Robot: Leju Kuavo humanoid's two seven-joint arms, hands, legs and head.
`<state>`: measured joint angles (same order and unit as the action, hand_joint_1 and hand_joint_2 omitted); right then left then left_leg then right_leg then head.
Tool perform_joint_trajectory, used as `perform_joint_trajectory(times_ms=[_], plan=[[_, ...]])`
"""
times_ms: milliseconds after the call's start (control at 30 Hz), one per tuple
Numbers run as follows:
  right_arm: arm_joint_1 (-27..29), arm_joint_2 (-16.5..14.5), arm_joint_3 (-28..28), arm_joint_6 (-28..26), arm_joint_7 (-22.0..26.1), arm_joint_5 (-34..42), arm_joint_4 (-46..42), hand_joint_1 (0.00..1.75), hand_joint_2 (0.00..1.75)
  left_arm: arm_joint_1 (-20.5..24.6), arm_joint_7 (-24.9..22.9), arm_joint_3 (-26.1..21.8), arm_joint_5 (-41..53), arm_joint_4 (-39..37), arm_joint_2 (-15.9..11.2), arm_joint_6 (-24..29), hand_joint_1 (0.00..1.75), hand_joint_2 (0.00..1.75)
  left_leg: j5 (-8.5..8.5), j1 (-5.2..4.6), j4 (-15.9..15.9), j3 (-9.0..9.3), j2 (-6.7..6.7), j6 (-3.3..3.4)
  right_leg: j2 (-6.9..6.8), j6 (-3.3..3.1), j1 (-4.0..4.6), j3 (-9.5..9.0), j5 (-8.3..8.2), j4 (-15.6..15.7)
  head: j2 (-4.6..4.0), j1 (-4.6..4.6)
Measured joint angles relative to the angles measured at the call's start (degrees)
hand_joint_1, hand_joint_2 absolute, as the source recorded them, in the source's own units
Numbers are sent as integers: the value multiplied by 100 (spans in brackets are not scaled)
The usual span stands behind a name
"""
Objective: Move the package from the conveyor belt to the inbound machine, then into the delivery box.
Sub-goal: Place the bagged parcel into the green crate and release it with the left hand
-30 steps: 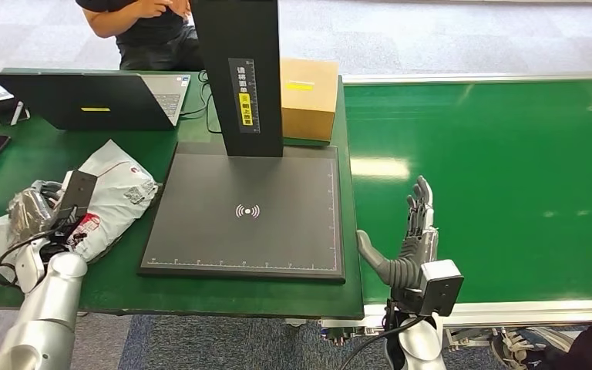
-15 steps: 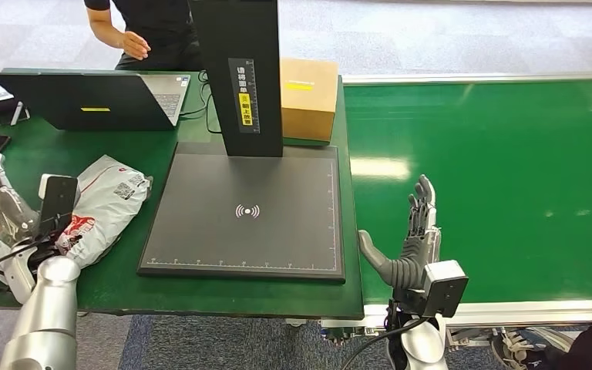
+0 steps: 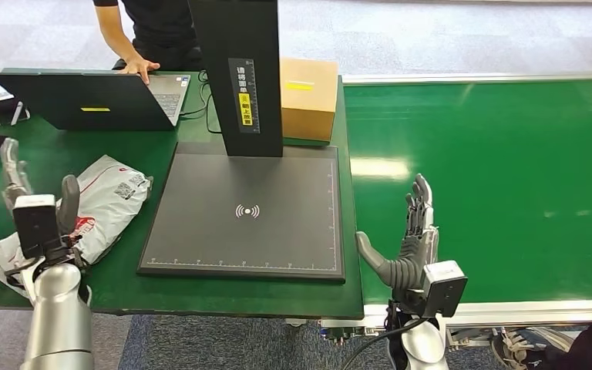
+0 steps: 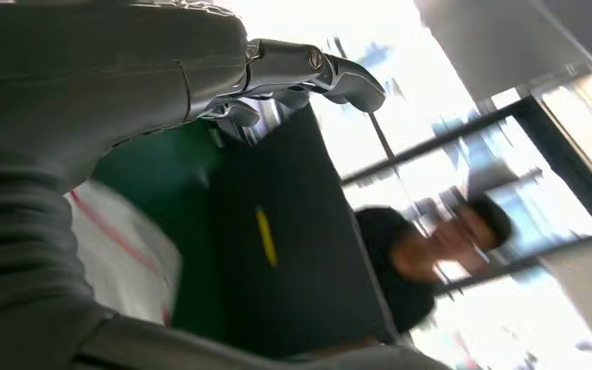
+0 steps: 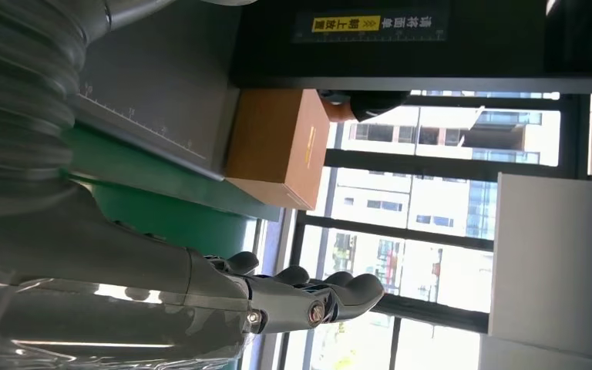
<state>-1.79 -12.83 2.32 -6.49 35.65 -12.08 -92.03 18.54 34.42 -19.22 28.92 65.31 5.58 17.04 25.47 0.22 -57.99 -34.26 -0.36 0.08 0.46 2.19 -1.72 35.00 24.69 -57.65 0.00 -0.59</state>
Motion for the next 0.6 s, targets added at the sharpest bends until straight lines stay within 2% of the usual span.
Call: perform_joint_trajectory(times_ms=[100, 200, 267, 467, 600], plan=[[-67, 0, -1, 165, 54, 3, 63, 0, 175, -246, 335, 344, -1524, 234, 220, -1909, 0, 0, 1, -2, -1, -3, -1, 2, -1, 1, -3, -1, 0, 1, 0, 2], [-180, 0, 14, 229, 112, 19, 195, 0, 175, -416, 499, 772, -2347, 241, 406, -3114, 0, 0, 3, -5, -3, -4, -2, 4, -2, 2, -5, 0, 0, 2, 0, 1], [-233, 0, 21, 228, 130, 24, 265, 0, 175, -468, 460, 1080, -2523, 175, 477, -3527, 0, 0, 3, -6, -3, -4, -3, 4, -3, 2, -5, -1, -1, 3, 0, 1], [-286, 0, 22, 218, 137, 23, 379, 0, 175, -510, 172, 1630, -2642, -47, 534, -4069, 0, 0, 3, -4, -2, -2, -2, 4, -2, 2, -3, 1, -1, 2, 0, 1], [-313, 0, 22, 221, 141, 23, 434, 0, 175, -504, 54, 1920, -2735, -227, 531, -4541, 0, 175, 3, -3, -1, -3, -1, 4, -1, 2, -2, 1, 0, 1, 0, 1]])
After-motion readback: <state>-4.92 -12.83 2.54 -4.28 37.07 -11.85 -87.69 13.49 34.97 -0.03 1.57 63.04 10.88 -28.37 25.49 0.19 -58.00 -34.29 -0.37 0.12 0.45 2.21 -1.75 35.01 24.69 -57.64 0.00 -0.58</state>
